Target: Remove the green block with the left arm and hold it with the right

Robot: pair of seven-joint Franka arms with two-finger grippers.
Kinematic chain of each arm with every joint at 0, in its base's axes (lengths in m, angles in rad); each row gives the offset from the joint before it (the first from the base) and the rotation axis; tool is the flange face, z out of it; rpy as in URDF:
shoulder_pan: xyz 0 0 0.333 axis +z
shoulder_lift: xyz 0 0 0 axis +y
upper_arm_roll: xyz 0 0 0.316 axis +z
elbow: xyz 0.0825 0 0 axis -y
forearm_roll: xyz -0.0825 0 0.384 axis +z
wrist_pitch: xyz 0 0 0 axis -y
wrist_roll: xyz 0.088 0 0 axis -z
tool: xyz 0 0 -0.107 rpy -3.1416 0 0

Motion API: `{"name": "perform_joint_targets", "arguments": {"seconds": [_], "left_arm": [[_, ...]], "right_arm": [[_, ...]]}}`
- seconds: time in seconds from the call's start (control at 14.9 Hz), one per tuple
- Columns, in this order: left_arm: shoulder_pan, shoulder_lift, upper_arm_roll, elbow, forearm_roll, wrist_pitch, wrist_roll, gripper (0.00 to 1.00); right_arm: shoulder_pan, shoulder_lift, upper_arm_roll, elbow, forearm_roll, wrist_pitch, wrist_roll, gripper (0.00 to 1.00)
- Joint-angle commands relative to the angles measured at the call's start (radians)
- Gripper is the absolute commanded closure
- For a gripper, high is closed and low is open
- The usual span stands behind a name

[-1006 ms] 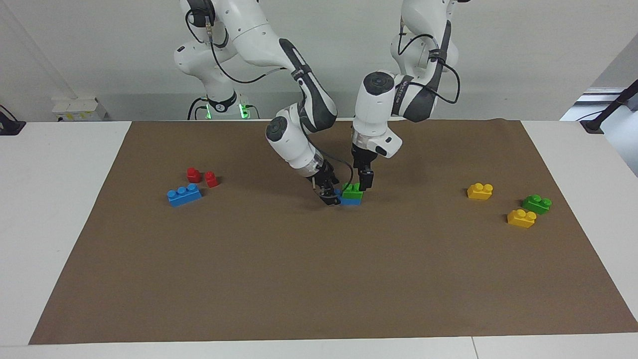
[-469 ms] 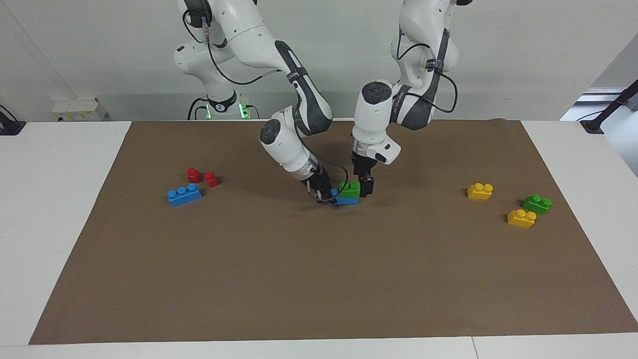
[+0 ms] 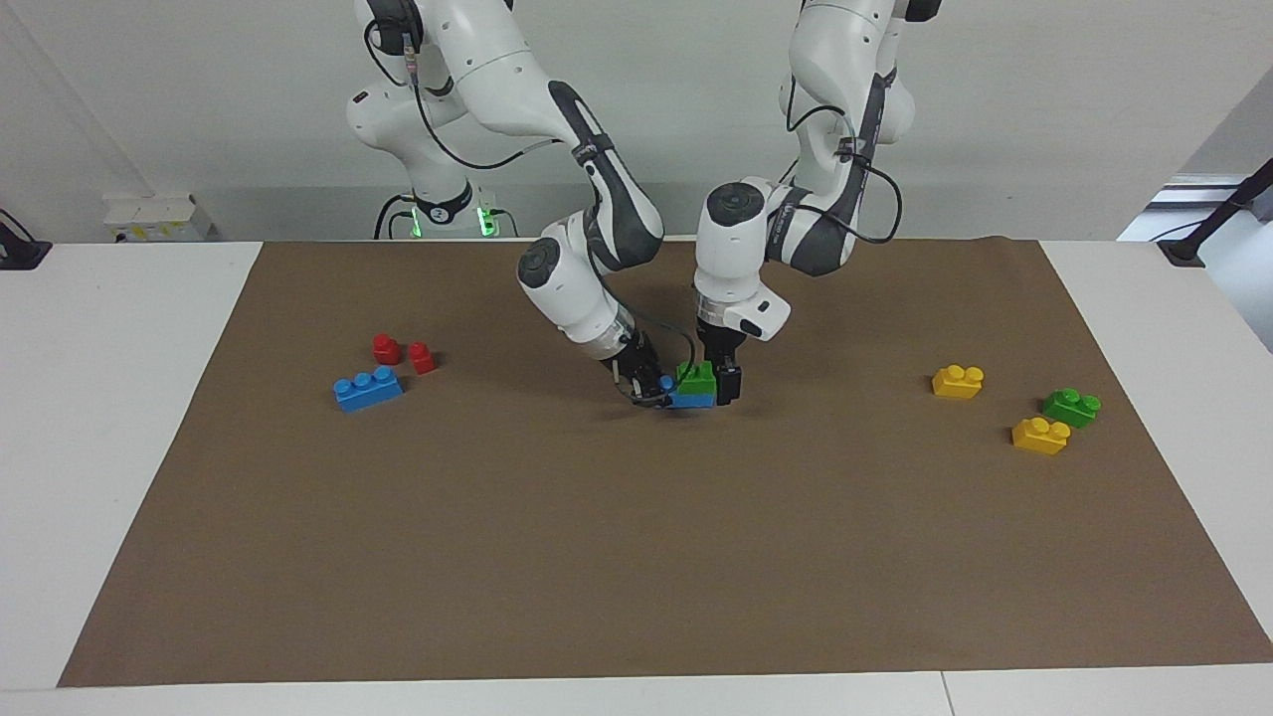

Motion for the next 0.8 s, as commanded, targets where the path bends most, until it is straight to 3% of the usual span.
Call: {"name": "perform_joint_targets", "arguments": {"seconds": [0.0, 0.13, 0.27, 0.34, 0.47, 0.74], "left_arm": [[-0.017, -0.003, 0.010, 0.007, 0.032, 0.005, -0.025, 0.05], [-0.025, -0.005, 0.010, 0.013, 0.032, -0.005, -0.025, 0.13], [-0.025, -0.005, 0.010, 0.020, 0.032, -0.010, -0.025, 0.33], [-0.025, -0.005, 0.010, 0.020, 0.032, -0.008, -0.027, 0.51], [-0.025, -0.005, 0.010, 0.019, 0.032, -0.008, -0.025, 1.00], [-0.023, -0.018, 0.009, 0.019, 0.032, -0.008, -0.018, 1.00]], "right_arm": [[-0.005, 0.003, 0.004, 0.001, 0.030, -0.005, -0.039, 1.00], [-0.005, 0.003, 0.004, 0.002, 0.030, -0.005, -0.039, 1.00], [-0.002, 0.003, 0.004, 0.002, 0.030, -0.003, -0.039, 1.00], [-0.002, 0.003, 0.004, 0.002, 0.030, -0.002, -0.039, 1.00], [-0.002, 0.003, 0.004, 0.002, 0.030, -0.003, -0.039, 1.00], [-0.002, 0.003, 0.004, 0.002, 0.030, -0.003, -0.039, 1.00]]}}
